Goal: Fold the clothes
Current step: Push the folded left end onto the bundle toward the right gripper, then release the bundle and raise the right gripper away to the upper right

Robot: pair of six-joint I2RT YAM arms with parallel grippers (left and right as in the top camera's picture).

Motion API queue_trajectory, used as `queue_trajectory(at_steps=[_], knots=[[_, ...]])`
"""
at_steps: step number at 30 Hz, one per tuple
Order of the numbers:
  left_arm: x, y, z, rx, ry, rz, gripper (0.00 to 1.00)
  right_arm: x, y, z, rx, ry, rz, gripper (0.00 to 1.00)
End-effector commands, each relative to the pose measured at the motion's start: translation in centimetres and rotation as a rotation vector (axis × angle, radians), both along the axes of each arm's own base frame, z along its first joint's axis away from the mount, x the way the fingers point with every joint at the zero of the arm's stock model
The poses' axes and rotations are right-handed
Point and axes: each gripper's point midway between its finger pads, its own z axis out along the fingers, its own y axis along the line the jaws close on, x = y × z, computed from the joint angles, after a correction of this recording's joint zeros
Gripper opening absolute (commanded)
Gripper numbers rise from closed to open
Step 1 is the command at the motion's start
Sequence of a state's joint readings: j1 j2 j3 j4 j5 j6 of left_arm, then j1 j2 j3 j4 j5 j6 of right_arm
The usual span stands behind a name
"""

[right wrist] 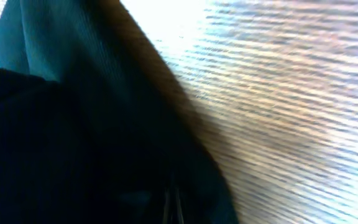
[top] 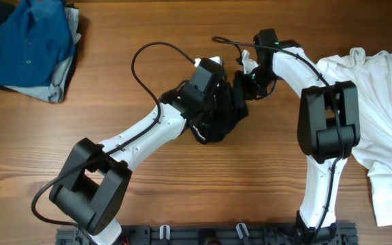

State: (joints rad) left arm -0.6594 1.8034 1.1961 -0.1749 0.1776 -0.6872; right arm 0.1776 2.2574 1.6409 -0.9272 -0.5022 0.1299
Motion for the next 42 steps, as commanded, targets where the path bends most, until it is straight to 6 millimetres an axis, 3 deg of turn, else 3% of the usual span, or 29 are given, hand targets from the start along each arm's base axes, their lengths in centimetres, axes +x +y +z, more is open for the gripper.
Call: queue_trajectory(at_steps=[1, 8, 9, 11, 12, 14, 17, 20, 23, 26, 30, 35, 38, 42], knots=[[-0.1, -0.7, 0.1, -0.011, 0.006, -0.016, 0.99, 0.5, -2.8, -2.4, -0.069, 0.025, -0.053, 0.04], [-0.1, -0.6, 0.0, -0.010, 0.007, -0.015, 0.97, 1.9, -6.1, -2.2, -0.124, 0.022, -0.149, 0.04], [-0.1, -0.6, 0.0, -0.008, 0.005, -0.013, 0.98, 2.0, -6.4, -2.1, -0.123, 0.023, -0.154, 0.11], [-0.1, -0.6, -0.2, -0.006, 0.008, -0.013, 0.99, 2.0, -6.5, -2.0, -0.123, 0.021, -0.156, 0.41], [-0.1, -0.6, -0.3, -0.004, 0.011, -0.013, 0.99, 2.0, -6.5, -1.9, -0.122, 0.017, -0.152, 0.79], [-0.1, -0.6, -0.6, -0.001, 0.015, -0.014, 0.99, 1.9, -6.2, -1.9, -0.123, 0.008, -0.128, 0.99], [-0.1, -0.6, -0.8, 0.002, 0.020, -0.014, 0.99, 1.9, -6.0, -1.9, -0.124, 0.007, -0.120, 1.00], [-0.1, -0.6, -0.8, 0.003, 0.020, -0.014, 0.99, 2.3, -7.1, -1.9, -0.176, 0.006, -0.178, 1.00], [-0.1, -0.6, -0.8, 0.002, 0.020, -0.014, 0.99, 2.7, -9.0, -1.6, -0.232, 0.002, -0.238, 1.00], [-0.1, -0.6, -0.8, 0.002, 0.020, -0.014, 0.99, 3.3, -12.4, -0.4, -0.329, -0.019, -0.349, 1.00], [-0.1, -0.6, -0.8, 0.002, 0.020, -0.015, 0.99, 4.7, -16.5, 3.4, -0.372, -0.102, -0.479, 1.00], [-0.6, -1.4, -0.4, -0.040, 0.034, -0.056, 1.00, 5.8, -19.9, 9.2, -0.355, -0.225, -0.574, 1.00], [-0.7, -2.1, 0.2, -0.075, 0.025, -0.080, 1.00, 5.8, -20.8, 11.7, -0.351, -0.277, -0.595, 1.00], [-0.3, -3.6, 2.1, -0.163, -0.026, -0.126, 1.00, 5.2, -20.8, 12.6, -0.356, -0.285, -0.571, 1.00]])
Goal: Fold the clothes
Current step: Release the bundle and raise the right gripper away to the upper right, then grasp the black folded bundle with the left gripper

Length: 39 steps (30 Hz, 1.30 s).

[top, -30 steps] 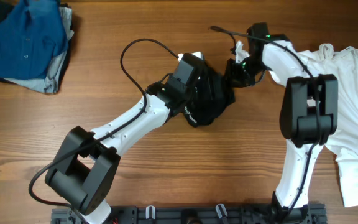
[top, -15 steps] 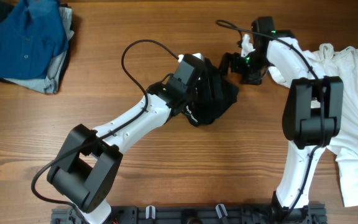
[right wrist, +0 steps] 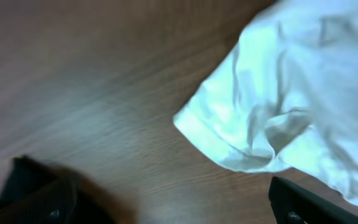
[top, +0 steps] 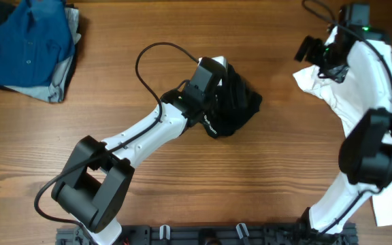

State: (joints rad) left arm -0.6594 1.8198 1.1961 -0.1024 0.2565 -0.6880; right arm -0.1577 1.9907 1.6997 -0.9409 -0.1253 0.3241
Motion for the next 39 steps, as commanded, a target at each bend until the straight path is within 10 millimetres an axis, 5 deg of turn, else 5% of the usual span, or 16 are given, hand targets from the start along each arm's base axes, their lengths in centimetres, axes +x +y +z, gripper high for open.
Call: queue_trajectory(at_steps=[1, 13, 17, 19, 22, 26, 30, 35, 39], knots=[[-0.1, -2.3, 2.0, -0.109, -0.033, -0.079, 1.00, -0.2, 0.1, 1.5, -0.026, -0.014, 0.012, 1.00], [-1.7, -6.7, 7.0, -0.261, -0.184, -0.188, 0.98, -0.7, 0.8, 1.3, 0.001, 0.003, 0.052, 1.00], [-1.3, -5.0, 8.8, -0.256, -0.191, -0.155, 0.72, -0.7, 1.4, 1.4, 0.026, -0.001, 0.082, 1.00], [-0.9, -3.0, 9.1, -0.221, -0.167, -0.111, 0.29, -0.8, 1.5, 1.4, 0.033, 0.001, 0.085, 1.00], [-0.5, 0.7, 8.5, -0.124, -0.116, -0.026, 0.04, -1.0, 1.5, 1.3, 0.035, 0.009, 0.085, 1.00], [-1.4, 4.0, 9.3, -0.051, -0.098, 0.001, 0.04, -0.9, 1.6, 1.3, 0.039, 0.005, 0.086, 1.00], [-3.2, 5.0, 9.8, 0.001, -0.091, -0.017, 0.04, -0.9, 1.8, 1.4, 0.049, 0.005, 0.090, 1.00], [-6.2, 5.0, 5.0, 0.143, 0.067, -0.046, 0.04, -0.9, 2.0, 1.4, 0.064, 0.004, 0.092, 1.00], [-6.6, 4.9, 1.6, 0.219, 0.143, -0.013, 0.04, -1.1, 2.2, 1.4, 0.070, 0.008, 0.096, 1.00]])
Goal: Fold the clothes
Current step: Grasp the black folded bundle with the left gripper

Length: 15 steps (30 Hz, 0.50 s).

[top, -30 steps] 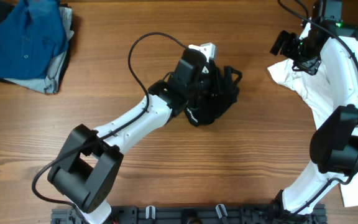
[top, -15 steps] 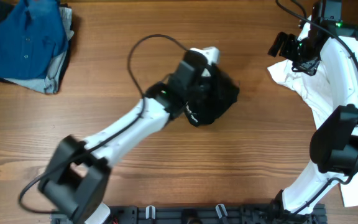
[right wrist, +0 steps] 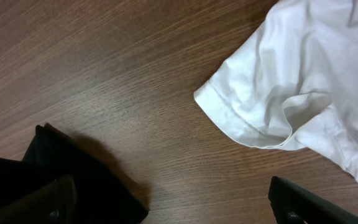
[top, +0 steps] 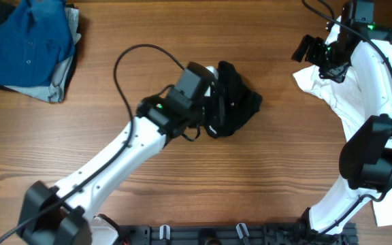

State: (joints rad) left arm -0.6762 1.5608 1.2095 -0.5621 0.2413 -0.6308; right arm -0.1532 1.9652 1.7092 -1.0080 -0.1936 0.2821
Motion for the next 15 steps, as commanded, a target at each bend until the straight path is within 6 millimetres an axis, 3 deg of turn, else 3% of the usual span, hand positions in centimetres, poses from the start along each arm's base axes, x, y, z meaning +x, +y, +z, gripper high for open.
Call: queue_trajectory(at_steps=[1, 5, 12, 15], knots=[[0.4, 0.1, -3.2, 0.080, 0.047, 0.044, 0.04, 0.1, 0.7, 0.3, 0.023, -0.009, 0.032, 1.00], [0.7, 1.2, -5.5, 0.128, 0.111, 0.094, 0.04, 0.1, 1.0, 0.4, 0.038, -0.012, 0.038, 1.00], [1.5, 2.2, -7.1, 0.193, 0.103, 0.134, 0.04, 0.0, 1.0, 0.3, 0.041, -0.005, 0.038, 1.00], [1.9, 2.6, -8.7, 0.237, 0.113, 0.150, 0.04, 0.0, 1.1, 0.3, 0.043, -0.005, 0.039, 1.00]])
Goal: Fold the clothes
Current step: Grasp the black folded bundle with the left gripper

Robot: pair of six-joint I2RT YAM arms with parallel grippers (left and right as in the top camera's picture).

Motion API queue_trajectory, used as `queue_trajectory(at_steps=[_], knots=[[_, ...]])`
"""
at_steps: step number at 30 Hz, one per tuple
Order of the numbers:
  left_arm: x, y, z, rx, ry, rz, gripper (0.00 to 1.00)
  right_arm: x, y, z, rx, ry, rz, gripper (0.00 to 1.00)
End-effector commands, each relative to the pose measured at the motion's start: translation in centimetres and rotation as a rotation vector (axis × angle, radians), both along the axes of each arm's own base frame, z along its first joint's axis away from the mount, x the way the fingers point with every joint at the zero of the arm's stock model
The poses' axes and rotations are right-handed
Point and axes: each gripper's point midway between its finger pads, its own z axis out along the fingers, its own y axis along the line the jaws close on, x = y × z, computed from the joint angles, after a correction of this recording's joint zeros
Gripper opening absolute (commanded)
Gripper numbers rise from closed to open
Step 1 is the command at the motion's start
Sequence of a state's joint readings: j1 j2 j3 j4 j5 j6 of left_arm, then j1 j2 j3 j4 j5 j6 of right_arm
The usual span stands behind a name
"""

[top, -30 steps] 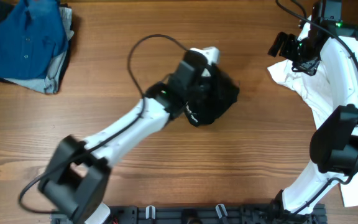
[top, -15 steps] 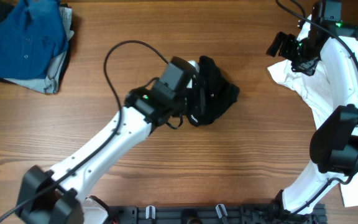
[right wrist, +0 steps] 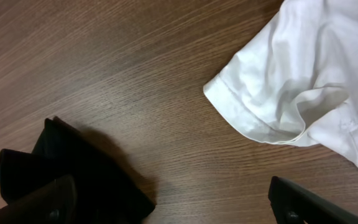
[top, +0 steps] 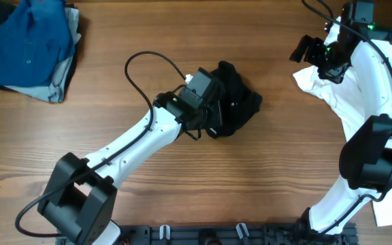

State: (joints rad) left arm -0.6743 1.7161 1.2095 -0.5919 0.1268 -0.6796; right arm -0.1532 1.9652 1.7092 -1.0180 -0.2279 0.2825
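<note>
A crumpled black garment (top: 235,101) lies bunched at the table's middle; its edge also shows low left in the right wrist view (right wrist: 73,168). My left gripper (top: 213,116) rests against the bundle's left side. Its dark fingers merge with the cloth, so their state is hidden. A white shirt (top: 380,102) is spread at the right, one sleeve (right wrist: 272,93) pointing toward the middle. My right gripper (top: 305,51) hovers open above bare wood just left of that sleeve, fingertips (right wrist: 294,202) wide apart, holding nothing.
A pile of folded clothes with a blue shirt on top (top: 29,41) sits in the far left corner. The left arm's cable (top: 148,64) loops over the wood behind the arm. The wooden table (top: 284,170) shows between the two garments.
The left arm has changed its pose, with its wrist a little further right at the black bundle. The bundle has kept its place. The right gripper has barely shifted and remains open.
First, both grippers were at the black garment in the middle, the right one close against it. Then the right gripper was open at the far right by the white sleeve, while the left stayed at the bundle, which lay slightly further right. Both arms remain so.
</note>
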Motion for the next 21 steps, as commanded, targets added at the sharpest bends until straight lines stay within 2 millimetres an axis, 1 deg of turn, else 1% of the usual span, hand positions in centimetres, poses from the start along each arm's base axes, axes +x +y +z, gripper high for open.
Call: queue_trajectory(at_steps=[1, 4, 6, 7, 11, 16, 19, 21], knots=[[0.9, 0.8, -2.5, 0.064, 0.014, 0.048, 0.04, 0.1, 0.5, 0.3, 0.009, -0.011, 0.029, 1.00], [1.3, -0.2, -4.0, 0.040, 0.033, 0.049, 0.04, 0.2, 0.5, 0.3, 0.012, -0.013, 0.031, 1.00], [1.7, -1.8, -4.2, -0.028, 0.036, 0.022, 0.04, 0.2, 0.5, 0.3, 0.012, -0.013, 0.030, 1.00], [1.8, -2.8, -3.9, -0.074, 0.033, 0.004, 0.04, 0.2, 0.5, 0.3, 0.012, -0.013, 0.031, 1.00], [2.1, -5.1, -2.2, -0.154, 0.000, -0.017, 0.04, 0.2, 0.8, 0.4, 0.023, -0.018, 0.050, 1.00], [1.3, -7.8, -0.3, -0.186, -0.031, -0.076, 0.04, 0.1, 0.9, 0.4, 0.027, -0.018, 0.058, 1.00], [0.8, -8.9, 0.2, -0.192, -0.050, -0.099, 0.04, 0.1, 1.0, 0.4, 0.031, -0.016, 0.059, 1.00], [0.5, -9.2, 0.2, -0.191, -0.052, -0.108, 0.04, 0.1, 1.0, 0.4, 0.030, -0.016, 0.059, 1.00]])
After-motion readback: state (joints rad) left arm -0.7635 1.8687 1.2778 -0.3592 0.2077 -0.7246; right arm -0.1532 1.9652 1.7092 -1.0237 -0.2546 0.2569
